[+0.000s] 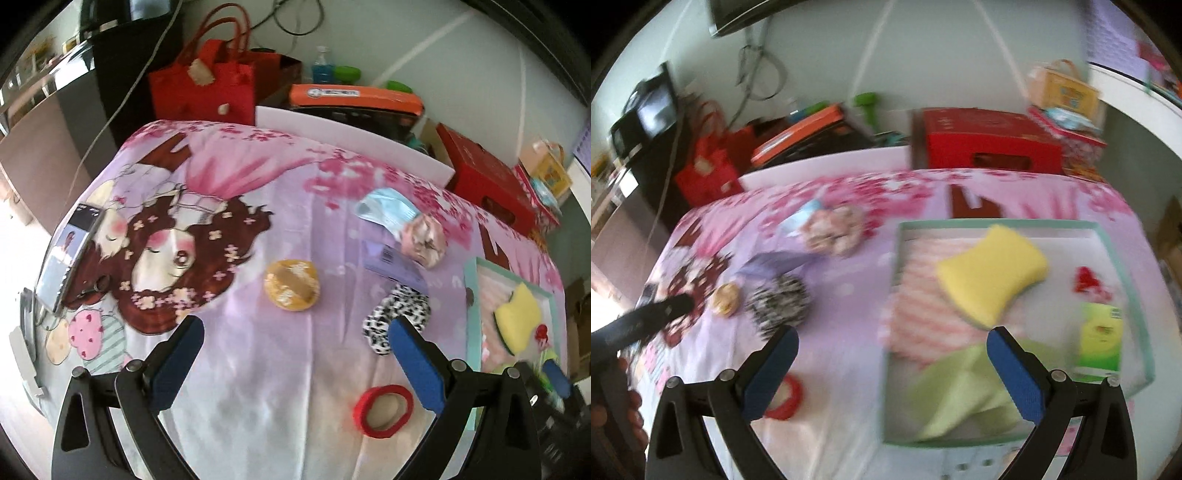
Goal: Organize soft objects
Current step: 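Move the right gripper to the red tape roll while the left gripper moves to the gold puff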
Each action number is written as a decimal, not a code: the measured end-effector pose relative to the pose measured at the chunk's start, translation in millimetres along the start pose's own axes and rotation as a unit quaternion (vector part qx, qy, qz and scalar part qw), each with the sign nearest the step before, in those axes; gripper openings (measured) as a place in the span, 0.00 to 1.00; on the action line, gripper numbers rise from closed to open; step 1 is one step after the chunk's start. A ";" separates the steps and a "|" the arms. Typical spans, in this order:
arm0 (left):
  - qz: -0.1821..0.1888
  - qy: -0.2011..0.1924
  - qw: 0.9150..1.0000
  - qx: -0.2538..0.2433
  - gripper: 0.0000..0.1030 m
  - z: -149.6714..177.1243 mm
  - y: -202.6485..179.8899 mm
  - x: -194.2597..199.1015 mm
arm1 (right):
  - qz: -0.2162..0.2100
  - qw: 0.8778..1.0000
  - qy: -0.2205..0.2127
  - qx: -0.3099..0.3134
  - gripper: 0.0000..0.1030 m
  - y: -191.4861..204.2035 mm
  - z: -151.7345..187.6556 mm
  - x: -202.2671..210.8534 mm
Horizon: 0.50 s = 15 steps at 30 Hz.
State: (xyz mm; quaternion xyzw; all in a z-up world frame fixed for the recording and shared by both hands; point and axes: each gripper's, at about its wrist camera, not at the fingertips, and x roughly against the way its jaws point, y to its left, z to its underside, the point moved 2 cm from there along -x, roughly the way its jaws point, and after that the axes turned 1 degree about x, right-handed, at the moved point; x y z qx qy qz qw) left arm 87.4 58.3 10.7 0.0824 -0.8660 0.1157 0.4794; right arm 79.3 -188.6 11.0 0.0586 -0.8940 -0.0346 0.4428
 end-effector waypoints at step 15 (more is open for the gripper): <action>-0.028 0.092 0.995 0.017 0.97 21.8 36.1 -49.9 | -0.046 0.991 0.085 0.089 1.00 71.4 34.1 -40.9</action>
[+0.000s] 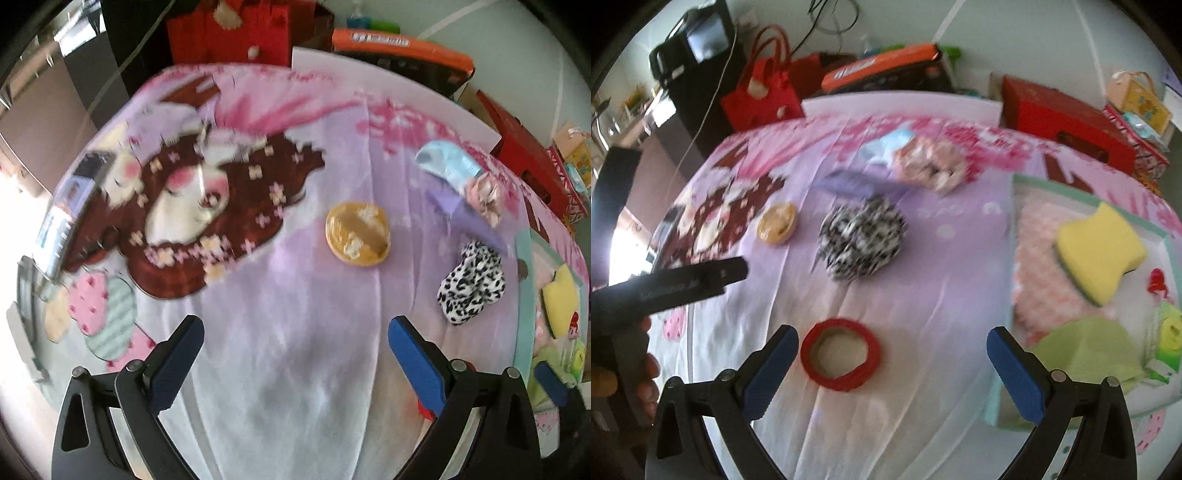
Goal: Organize soft objects
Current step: 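Move the right gripper to the red tape roll while the left gripper moves to the gold puff, then grasp the red tape roll with the right gripper while the left gripper grasps the round gold puff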
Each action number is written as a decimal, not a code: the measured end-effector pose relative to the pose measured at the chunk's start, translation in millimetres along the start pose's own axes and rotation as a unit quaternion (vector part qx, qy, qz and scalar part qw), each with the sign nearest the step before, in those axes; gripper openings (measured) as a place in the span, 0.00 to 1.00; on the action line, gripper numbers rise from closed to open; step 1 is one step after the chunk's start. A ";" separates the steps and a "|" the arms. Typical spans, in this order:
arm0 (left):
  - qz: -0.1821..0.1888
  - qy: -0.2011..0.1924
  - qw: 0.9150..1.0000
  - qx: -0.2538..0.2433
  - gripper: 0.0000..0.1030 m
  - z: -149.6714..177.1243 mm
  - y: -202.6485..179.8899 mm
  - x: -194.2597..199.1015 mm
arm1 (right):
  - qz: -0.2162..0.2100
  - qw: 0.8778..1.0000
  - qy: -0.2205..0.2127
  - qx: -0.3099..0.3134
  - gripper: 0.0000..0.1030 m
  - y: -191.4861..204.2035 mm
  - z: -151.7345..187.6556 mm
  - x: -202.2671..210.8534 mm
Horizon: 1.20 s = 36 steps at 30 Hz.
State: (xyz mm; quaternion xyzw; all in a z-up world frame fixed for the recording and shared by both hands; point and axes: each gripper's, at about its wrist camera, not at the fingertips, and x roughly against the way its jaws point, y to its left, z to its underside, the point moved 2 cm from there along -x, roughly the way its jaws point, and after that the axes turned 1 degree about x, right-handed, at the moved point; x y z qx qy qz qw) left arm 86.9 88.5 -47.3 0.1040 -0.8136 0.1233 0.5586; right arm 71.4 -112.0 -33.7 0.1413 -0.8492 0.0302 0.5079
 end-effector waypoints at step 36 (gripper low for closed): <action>0.016 0.001 0.999 0.040 0.97 -13.3 3.0 -5.2 | -0.005 0.996 0.055 0.069 0.59 33.2 17.5 -36.6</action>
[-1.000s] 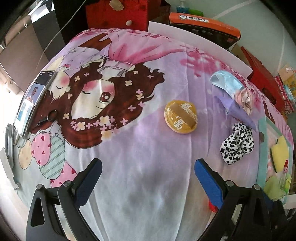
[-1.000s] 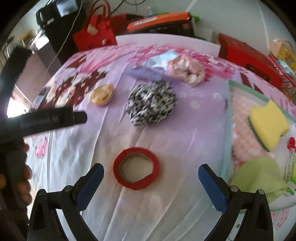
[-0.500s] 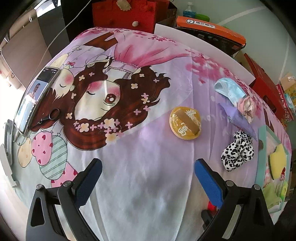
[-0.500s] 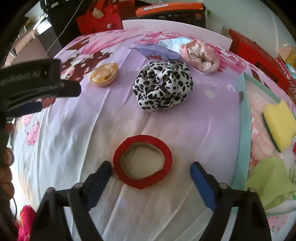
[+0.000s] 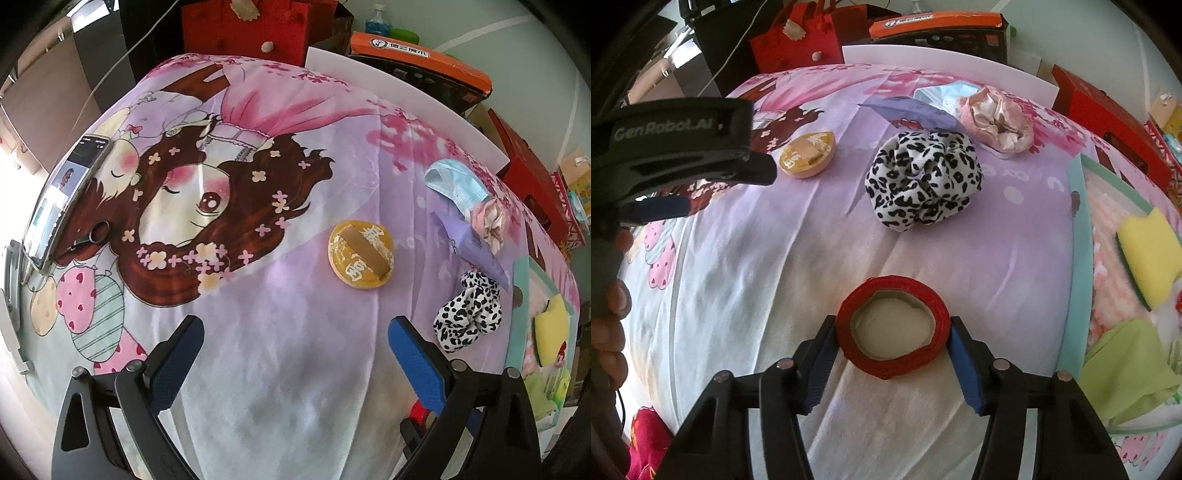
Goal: Organize soft objects
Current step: 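Grasp the red tape roll with the right gripper while the left gripper grasps the round gold puff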
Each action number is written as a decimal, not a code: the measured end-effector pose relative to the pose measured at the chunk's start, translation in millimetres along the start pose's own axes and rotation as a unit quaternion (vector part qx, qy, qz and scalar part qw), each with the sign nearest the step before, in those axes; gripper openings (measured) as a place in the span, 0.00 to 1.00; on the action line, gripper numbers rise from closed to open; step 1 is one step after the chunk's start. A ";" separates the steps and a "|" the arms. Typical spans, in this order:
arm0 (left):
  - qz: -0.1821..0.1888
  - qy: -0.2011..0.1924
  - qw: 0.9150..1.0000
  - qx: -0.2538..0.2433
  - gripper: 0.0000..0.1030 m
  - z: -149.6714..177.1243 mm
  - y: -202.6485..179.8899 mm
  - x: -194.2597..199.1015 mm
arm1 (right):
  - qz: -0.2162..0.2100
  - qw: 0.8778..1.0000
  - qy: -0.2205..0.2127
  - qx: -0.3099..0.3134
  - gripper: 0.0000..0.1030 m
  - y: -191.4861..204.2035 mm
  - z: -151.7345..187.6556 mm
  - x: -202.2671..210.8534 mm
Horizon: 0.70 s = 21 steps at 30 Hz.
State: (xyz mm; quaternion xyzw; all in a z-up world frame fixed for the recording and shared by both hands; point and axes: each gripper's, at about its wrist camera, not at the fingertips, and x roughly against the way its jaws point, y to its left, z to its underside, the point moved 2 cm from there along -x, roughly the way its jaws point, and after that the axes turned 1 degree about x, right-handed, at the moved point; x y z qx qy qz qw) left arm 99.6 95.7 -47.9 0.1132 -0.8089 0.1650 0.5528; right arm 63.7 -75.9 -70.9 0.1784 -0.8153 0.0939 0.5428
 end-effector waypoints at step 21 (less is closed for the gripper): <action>0.016 -0.055 0.997 -0.053 0.77 -19.7 -46.2 -15.6 | 0.031 0.993 -0.066 -0.091 0.59 -59.5 -20.2 31.0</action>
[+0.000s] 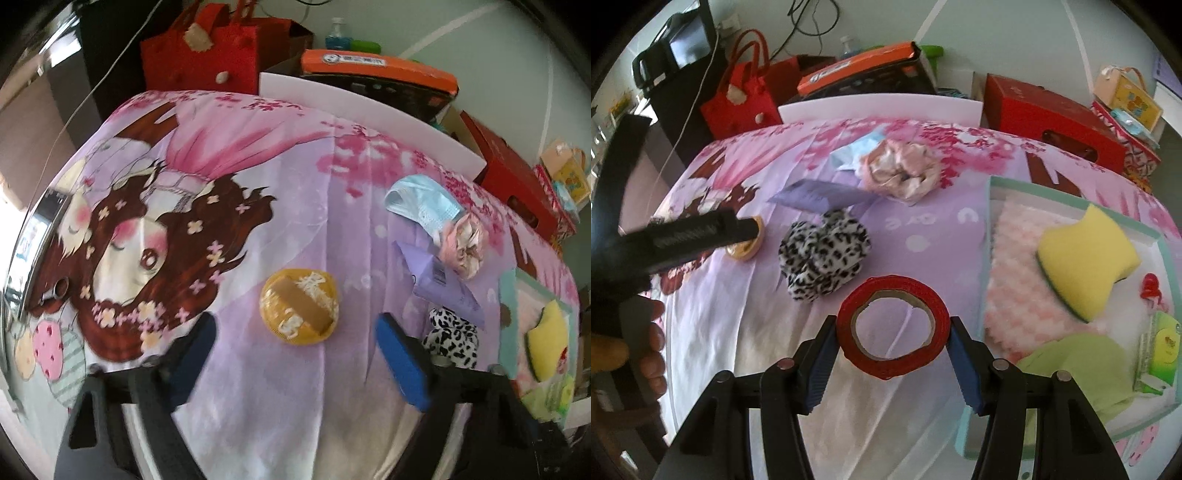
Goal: Organize soft objects
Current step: 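Grasp the red tape roll with the right gripper while the left gripper grasps the round gold puff, then carry the tape roll with the right gripper while the left gripper carries the puff over the tray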
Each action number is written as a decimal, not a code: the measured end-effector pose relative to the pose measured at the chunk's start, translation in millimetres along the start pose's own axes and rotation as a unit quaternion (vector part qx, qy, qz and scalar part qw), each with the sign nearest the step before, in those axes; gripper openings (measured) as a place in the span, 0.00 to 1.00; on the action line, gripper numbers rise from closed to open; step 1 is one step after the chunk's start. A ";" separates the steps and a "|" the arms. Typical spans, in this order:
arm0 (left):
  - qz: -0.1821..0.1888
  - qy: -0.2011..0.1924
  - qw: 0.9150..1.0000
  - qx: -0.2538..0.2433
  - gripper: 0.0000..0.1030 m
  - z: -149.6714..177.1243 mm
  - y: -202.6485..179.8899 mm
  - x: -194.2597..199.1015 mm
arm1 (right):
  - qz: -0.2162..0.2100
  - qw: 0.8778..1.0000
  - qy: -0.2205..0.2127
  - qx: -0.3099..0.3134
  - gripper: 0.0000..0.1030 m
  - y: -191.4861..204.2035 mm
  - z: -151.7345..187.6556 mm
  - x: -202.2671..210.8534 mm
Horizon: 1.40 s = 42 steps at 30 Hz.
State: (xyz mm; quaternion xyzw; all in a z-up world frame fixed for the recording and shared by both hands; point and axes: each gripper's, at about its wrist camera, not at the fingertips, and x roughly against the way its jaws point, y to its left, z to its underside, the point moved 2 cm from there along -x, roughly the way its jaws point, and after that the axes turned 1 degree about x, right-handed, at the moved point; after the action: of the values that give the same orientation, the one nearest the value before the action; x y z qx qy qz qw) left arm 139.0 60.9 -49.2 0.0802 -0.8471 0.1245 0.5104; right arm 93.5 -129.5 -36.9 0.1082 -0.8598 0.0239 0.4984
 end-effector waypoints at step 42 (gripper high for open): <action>0.028 -0.107 0.994 0.002 0.42 -15.5 -12.3 55.1 | 0.021 0.996 -0.053 -0.075 0.59 -58.1 -10.2 37.2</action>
State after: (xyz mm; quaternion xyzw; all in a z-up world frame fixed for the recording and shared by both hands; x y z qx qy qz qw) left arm 129.6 53.2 8.0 0.0709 -0.8985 0.1312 0.4128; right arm 96.5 -190.7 -3.5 0.0530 -0.8867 -0.0361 0.4579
